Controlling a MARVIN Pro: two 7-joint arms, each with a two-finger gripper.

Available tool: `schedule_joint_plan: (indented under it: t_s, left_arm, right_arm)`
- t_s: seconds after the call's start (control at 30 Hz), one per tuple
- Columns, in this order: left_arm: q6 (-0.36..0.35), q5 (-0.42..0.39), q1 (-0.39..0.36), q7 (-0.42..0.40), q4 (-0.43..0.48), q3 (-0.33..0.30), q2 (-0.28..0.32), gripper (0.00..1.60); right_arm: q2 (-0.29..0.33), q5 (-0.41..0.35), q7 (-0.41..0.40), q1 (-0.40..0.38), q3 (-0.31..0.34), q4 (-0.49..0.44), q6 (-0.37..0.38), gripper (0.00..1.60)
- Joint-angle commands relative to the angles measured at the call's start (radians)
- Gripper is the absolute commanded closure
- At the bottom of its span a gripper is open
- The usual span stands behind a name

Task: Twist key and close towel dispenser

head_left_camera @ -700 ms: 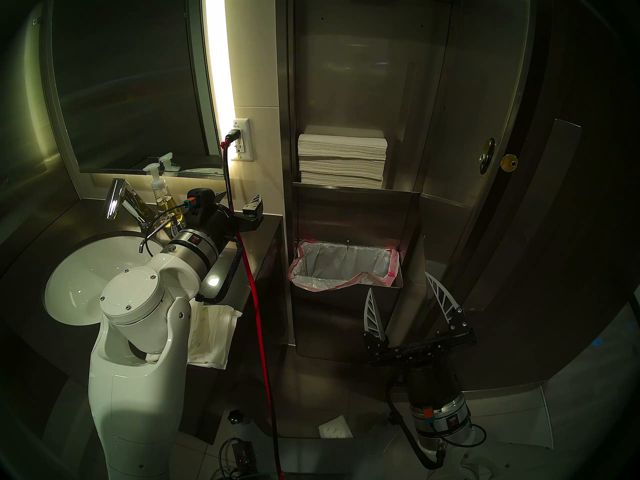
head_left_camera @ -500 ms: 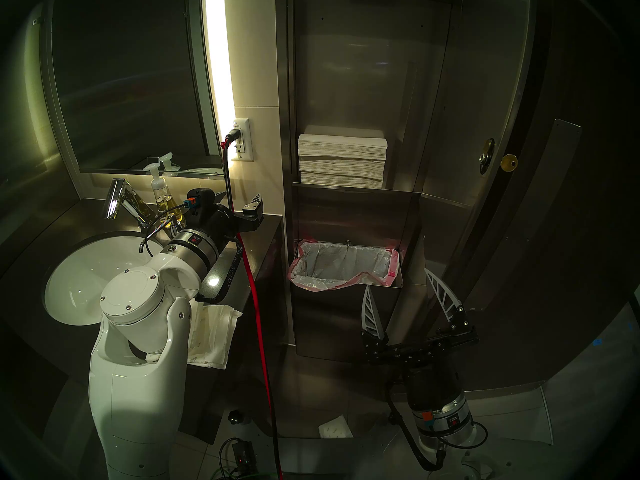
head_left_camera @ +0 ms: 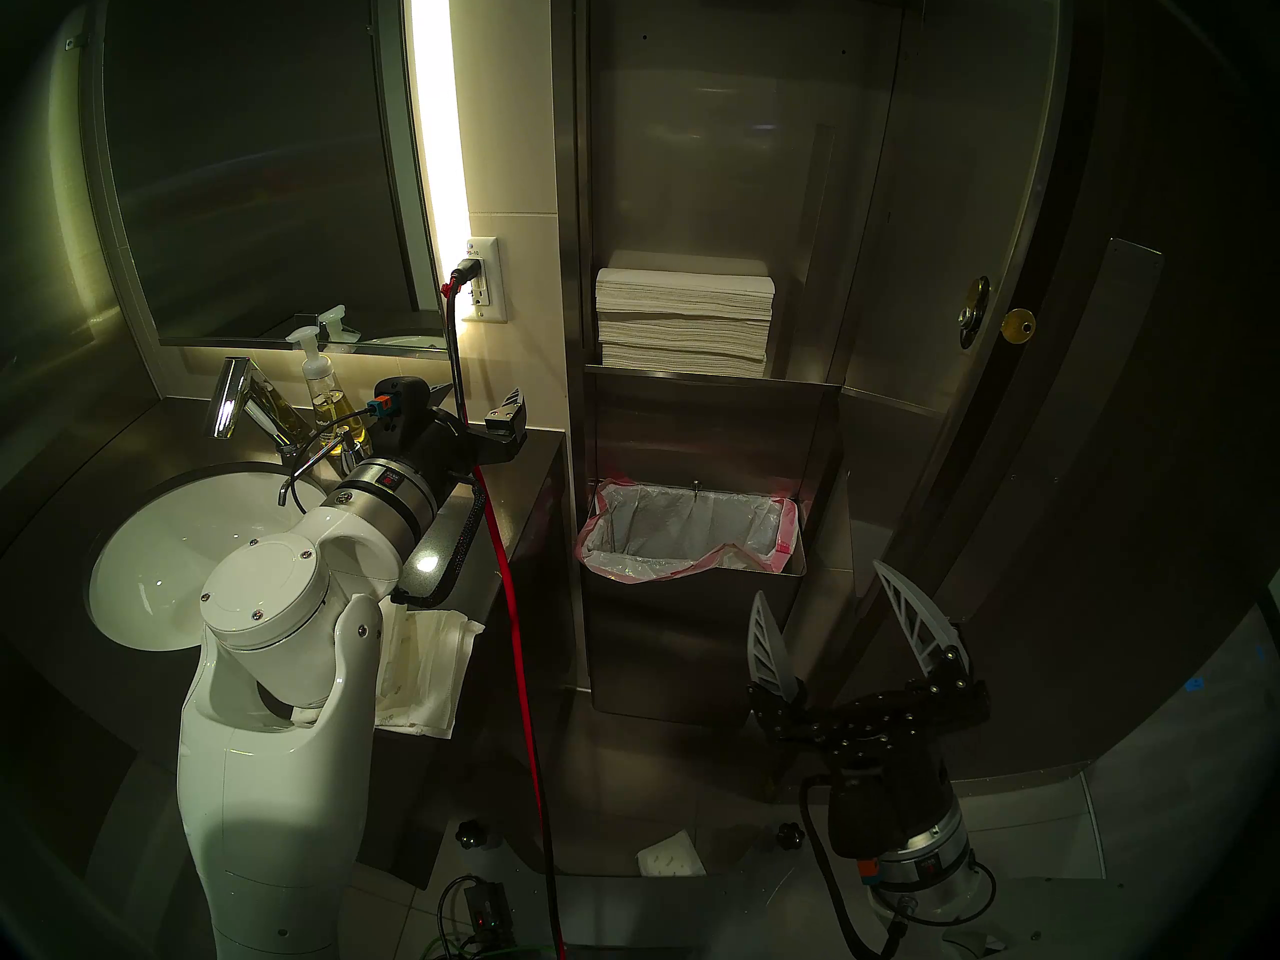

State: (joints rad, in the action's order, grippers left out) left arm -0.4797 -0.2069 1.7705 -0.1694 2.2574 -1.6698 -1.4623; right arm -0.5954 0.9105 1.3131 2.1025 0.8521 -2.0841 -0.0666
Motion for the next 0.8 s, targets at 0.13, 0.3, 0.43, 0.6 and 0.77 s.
schedule_joint_plan:
  t_s: [0.13,0.3,0.43,0.6,0.77]
  left_arm:
    - [0.001,0.0,-0.003,0.0,0.009,0.0,0.0,0.0]
    - [0.001,0.0,-0.003,0.0,0.009,0.0,0.0,0.0]
    - [0.001,0.0,-0.004,0.0,0.008,0.0,0.0,0.0]
    - [0.001,0.0,-0.004,0.0,0.009,0.0,0.0,0.0]
    - [0.001,0.0,-0.003,0.0,0.009,0.0,0.0,0.0]
  right_arm:
    - [-0.038,0.037,0.169,0.068,0.08,-0.002,0.064,0.0]
    - [-0.112,-0.027,0.17,0.074,0.104,-0.012,-0.005,0.0]
    - [-0.152,-0.159,0.17,0.069,0.117,-0.036,-0.082,0.0]
    - [-0.172,-0.227,0.17,0.023,0.125,-0.033,-0.178,0.0]
    - [-0.144,-0.185,0.16,-0.027,0.103,-0.017,-0.263,0.0]
